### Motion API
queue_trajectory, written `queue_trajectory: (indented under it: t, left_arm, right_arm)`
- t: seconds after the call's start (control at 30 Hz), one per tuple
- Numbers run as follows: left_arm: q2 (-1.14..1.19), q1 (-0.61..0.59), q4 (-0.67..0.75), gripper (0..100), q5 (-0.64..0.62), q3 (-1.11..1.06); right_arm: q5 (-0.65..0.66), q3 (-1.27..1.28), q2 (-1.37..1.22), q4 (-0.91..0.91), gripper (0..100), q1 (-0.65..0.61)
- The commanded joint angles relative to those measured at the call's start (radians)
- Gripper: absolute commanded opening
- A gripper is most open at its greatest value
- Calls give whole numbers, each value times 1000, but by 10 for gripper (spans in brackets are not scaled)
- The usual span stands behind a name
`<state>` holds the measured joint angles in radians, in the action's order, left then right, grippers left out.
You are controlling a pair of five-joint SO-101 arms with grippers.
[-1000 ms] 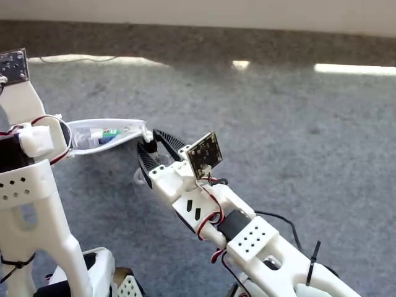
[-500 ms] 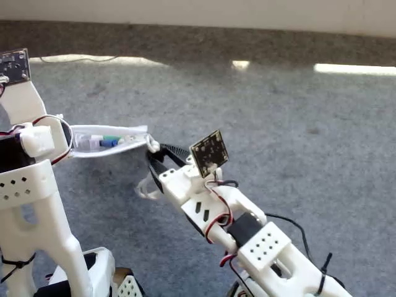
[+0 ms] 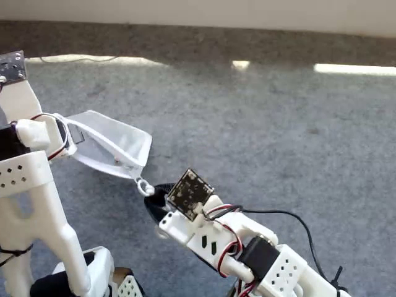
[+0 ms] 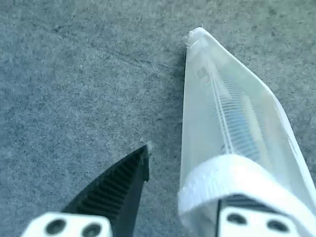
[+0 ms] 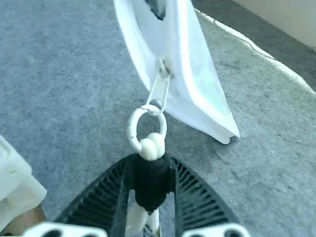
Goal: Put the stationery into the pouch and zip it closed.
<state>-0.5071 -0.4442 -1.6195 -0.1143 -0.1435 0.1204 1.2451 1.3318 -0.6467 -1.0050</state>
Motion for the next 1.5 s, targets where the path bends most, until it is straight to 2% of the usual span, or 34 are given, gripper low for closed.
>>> queue_trajectory:
  t: [0.0, 0.33, 0.63, 0.8, 0.97, 1.07, 1.2, 1.47]
  left_arm:
    - [-15, 39, 8, 239, -2, 8]
    - [-344, 255, 9, 242, 6, -2]
    - [-367, 476, 69, 277, 115, -142]
    - [-371, 504, 94, 277, 115, -159]
    - [-409, 509, 95, 280, 114, -142]
    - [-432, 565, 94, 278, 114, -142]
    - [-470, 633, 92, 278, 114, -143]
    - [-515, 641, 78, 278, 118, -143]
  right_arm:
    - [12, -8, 19, -15, 5, -53]
    - [14, -13, 22, -85, 5, -170]
    - [14, -8, 22, -85, 5, -208]
    - [14, -8, 45, -85, 5, -203]
    - [14, -10, 199, -147, 5, -203]
    - [14, -13, 263, -163, 5, -191]
    - [14, -15, 255, -163, 4, -157]
    - [14, -16, 252, -160, 4, -151]
